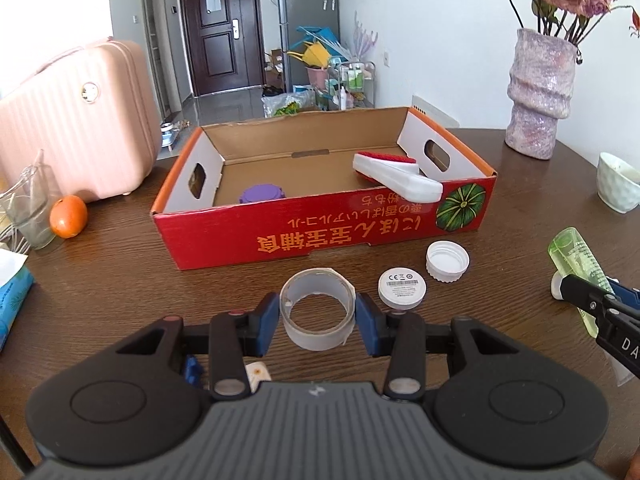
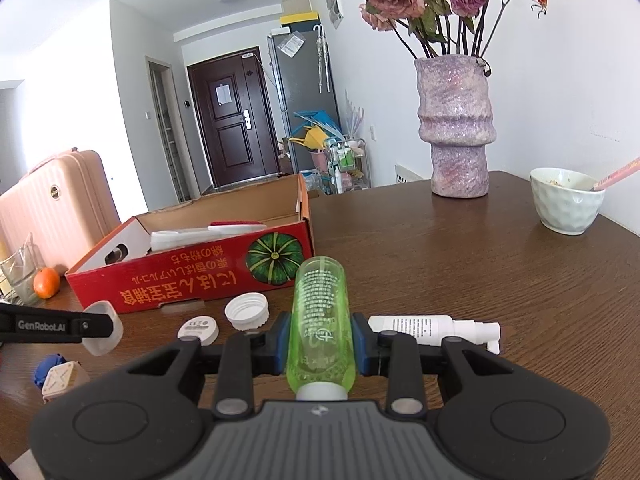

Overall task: Organize rigid objects
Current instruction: 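Grasp the clear tape ring with left and lift it over the box while right carries the bottle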

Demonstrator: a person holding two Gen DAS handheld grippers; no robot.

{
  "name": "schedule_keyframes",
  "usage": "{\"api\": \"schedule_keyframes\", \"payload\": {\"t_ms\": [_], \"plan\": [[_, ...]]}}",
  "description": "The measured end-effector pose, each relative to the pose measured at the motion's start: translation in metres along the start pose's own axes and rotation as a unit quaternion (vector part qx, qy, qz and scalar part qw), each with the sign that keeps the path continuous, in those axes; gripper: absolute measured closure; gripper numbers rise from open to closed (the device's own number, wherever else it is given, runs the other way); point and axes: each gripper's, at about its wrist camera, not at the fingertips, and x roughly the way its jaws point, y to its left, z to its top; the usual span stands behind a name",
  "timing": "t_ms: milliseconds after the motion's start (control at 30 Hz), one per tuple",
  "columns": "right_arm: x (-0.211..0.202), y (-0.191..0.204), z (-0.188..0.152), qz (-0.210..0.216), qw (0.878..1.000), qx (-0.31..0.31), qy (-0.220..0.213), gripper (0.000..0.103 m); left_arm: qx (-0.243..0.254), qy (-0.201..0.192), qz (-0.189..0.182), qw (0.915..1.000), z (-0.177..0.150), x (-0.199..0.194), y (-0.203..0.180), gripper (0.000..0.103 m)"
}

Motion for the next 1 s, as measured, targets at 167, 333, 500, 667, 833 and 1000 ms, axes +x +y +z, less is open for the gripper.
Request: {"api": "schedule_keyframes", "payload": {"t_ms": [167, 333, 500, 667, 833, 1000], "plan": [[-0.007, 0.003, 0.000, 0.009, 1.000, -0.002, -0.008, 0.073, -0.014, -0.019, 0.007, 0.9997, -0.005, -0.018, 0.005, 0.060], [-0.013, 0.010, 0.000, 0.021, 1.000, -0.004, -0.011, 0.073, -0.026, -0.029, 0.007, 0.9992, -0.010, -0.035, 0.011, 0.061], [-0.021, 0.023, 0.000, 0.035, 0.999, -0.008, -0.016, 0.073, -0.036, -0.041, 0.013, 0.9984, -0.015, -0.051, 0.017, 0.060], [-0.028, 0.036, -0.001, 0.048, 0.999, -0.013, -0.021, 0.073, -0.048, -0.051, 0.018, 0.9974, -0.020, -0.064, 0.026, 0.060], [-0.033, 0.049, 0.000, 0.059, 0.998, -0.023, -0.023, 0.073, -0.058, -0.060, 0.019, 0.9963, -0.022, -0.074, 0.034, 0.060], [-0.035, 0.060, 0.002, 0.065, 0.997, -0.031, -0.026, 0.073, -0.066, -0.070, 0.021, 0.9951, -0.020, -0.080, 0.038, 0.060]]}}
